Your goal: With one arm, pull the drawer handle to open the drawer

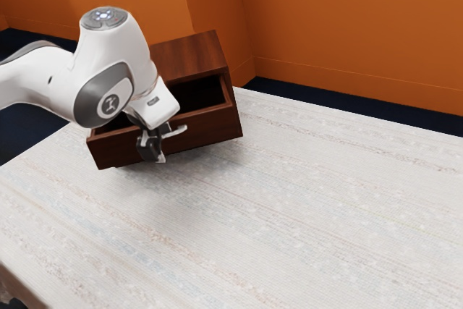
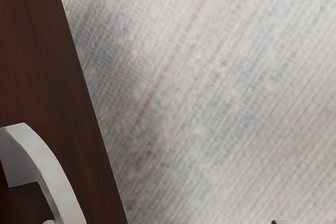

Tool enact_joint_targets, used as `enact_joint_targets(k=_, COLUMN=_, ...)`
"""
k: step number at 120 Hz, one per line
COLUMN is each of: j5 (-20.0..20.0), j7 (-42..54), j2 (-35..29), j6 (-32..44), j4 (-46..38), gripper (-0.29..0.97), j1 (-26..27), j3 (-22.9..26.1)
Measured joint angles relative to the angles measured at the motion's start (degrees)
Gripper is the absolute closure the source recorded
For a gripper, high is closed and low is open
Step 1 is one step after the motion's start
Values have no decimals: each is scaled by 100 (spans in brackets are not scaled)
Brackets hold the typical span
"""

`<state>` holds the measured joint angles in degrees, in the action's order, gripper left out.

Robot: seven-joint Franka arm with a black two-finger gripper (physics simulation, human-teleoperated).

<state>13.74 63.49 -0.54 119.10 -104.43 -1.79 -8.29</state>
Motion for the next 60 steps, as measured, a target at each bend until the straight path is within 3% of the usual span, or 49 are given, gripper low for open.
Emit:
enact_joint_targets(k=19, j5=92, j7=-138, j2=-545, j6=107, j4=-645, gripper=22, j1=277, j3=-20)
enact_joint_targets(k=25, j5=101, j7=-174, j2=-770, j6=124, j4=-751, gripper=32, j1=334, j3=-24)
enact_joint_targets(k=37, j5=98, j7=-250, j2=-1739, j6=-89, j4=-735, gripper=19, j1=439, j3=-17)
enact_joint_targets(k=42, j5=6, j7=-280, j2=-1706, j6=-397, j4=-158, gripper=15, j1=453, j3=16)
enact_joint_targets(k=50, j5=-295, j7=-386, j2=-1069, j6=-1069, j4=1133, gripper=10, j1=477, j3=83)
enact_joint_targets(k=60, j5=-544, j7=-647, j2=-869, j6=-1744, j4=1667, gripper=7, j1=744, j3=146)
